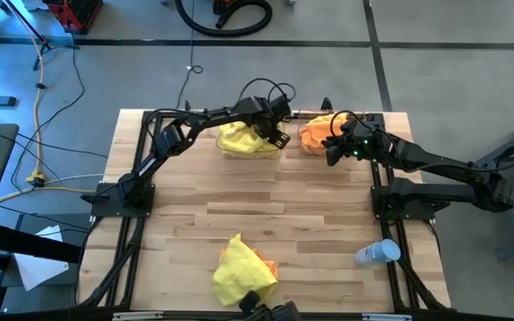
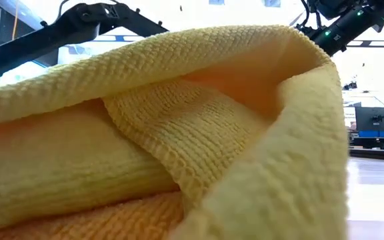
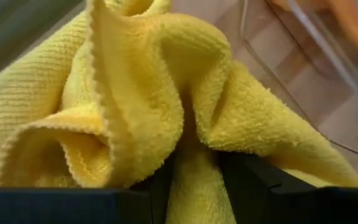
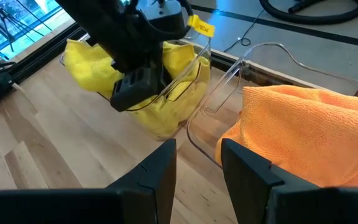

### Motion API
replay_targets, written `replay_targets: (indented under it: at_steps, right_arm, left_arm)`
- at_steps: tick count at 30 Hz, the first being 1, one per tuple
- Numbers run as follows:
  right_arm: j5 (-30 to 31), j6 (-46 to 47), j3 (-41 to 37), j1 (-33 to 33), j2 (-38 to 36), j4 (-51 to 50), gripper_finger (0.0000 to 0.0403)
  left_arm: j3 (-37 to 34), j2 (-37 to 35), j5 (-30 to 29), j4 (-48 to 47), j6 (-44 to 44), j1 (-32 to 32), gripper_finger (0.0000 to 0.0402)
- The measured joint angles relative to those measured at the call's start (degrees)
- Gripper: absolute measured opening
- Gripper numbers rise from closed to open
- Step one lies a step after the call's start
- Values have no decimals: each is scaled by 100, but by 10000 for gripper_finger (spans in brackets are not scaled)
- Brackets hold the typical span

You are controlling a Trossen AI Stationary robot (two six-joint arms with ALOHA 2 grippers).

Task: Sort microfiber towel by color & place in baskets
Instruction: Put the yellow microfiber cloth into the left transparent bin

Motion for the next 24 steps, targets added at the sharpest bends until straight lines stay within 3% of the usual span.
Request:
replay_targets:
  at_steps: [16,24]
  right_arm:
    - [-3,-104,0,0,0,0,121]
    - [-117,141,0,0,-2,-10,121]
  left_arm:
    - [-14,-1239,-297,-114,-102,-56,124]
    - [-10,-1871,-315,-188,210,-916,124]
